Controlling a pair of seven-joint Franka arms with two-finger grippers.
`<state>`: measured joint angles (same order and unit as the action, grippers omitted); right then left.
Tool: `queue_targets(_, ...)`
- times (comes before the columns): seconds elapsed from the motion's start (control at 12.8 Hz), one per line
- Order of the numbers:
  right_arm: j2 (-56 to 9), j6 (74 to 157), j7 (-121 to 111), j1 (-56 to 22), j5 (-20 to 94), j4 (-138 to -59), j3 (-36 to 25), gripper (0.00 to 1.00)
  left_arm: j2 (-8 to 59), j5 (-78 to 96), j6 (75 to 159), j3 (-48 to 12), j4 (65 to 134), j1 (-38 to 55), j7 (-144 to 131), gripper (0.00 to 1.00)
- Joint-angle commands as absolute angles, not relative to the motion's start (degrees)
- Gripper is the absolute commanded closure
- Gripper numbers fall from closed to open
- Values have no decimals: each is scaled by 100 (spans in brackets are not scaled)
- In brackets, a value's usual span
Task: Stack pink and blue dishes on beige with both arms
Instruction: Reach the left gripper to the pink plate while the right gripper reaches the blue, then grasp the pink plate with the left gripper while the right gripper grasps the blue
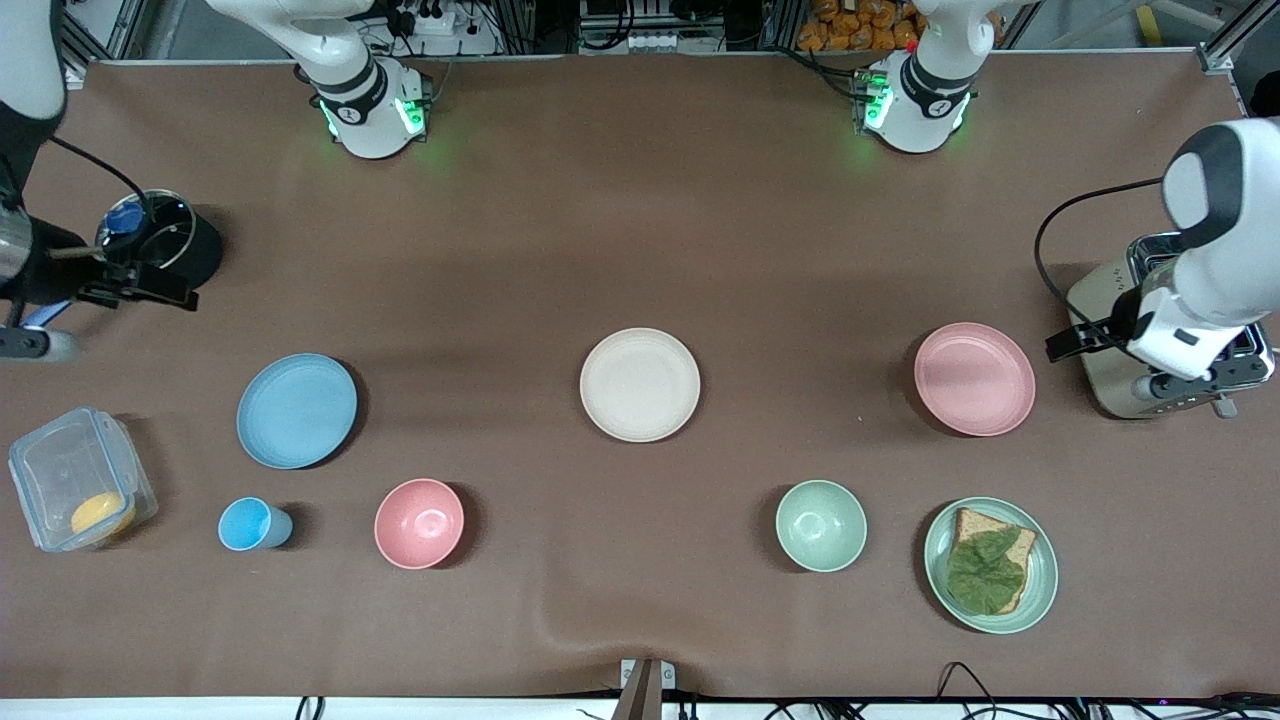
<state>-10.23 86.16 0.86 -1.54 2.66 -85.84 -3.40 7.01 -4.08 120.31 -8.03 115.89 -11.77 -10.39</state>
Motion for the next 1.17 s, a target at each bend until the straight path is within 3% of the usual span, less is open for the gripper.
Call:
queue_targets(0.0,-1546,9408,124,-343,246,-8306,-343,0,632,-492,13284,-861,12635,-1501,-1169,0)
queue_targets(0.23,-2011,10037,150,-554,176,-8341,-360,0,1036,-510,14929,-826,13384,-1626,-1116,0)
queue_targets(0.86,-2759,10046,36,272,176,-8710,-369,0,1977,-510,15793,-817,13342,-1969,-1028,0)
queue_targets(1.09,-2962,10885,-324,500,167,-9375,-369,0,2065,-510,15838,-817,13324,-1969,-1028,11)
